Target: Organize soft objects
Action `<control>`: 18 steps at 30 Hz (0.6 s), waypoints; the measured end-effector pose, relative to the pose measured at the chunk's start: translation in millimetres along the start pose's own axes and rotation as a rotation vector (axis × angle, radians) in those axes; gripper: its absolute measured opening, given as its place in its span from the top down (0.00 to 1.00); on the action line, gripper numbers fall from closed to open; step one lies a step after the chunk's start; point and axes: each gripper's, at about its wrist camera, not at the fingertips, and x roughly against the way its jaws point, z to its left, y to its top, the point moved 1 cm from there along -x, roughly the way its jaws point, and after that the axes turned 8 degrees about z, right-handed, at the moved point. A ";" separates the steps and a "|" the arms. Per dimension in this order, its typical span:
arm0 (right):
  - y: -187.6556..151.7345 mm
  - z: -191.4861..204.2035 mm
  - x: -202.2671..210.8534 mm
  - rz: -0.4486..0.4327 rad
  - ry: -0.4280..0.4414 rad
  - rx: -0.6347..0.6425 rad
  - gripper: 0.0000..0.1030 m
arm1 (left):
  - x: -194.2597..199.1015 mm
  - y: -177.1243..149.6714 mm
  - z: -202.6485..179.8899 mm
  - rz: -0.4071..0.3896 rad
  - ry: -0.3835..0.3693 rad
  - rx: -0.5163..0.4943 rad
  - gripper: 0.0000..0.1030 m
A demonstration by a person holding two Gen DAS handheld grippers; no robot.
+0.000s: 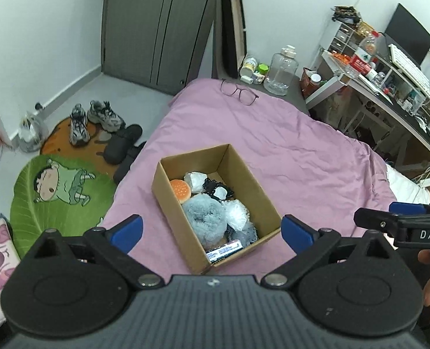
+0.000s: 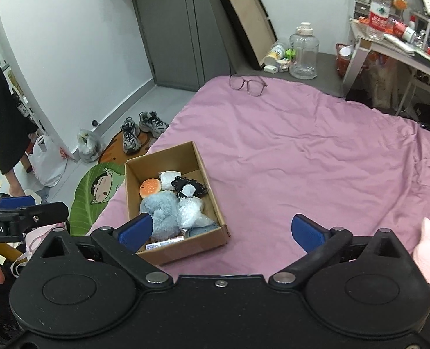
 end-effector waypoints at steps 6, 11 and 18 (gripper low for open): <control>-20.2 -9.4 24.6 -0.029 -0.015 -0.016 0.00 | 19.5 -19.9 -16.9 -0.028 0.028 -0.045 0.02; -36.4 -16.8 42.2 -0.060 -0.029 -0.047 0.00 | 31.6 -32.4 -29.2 -0.071 0.064 -0.080 0.02; -58.0 -18.0 55.1 -0.101 -0.024 -0.062 0.00 | 49.6 -43.3 -43.4 -0.120 0.070 -0.100 0.02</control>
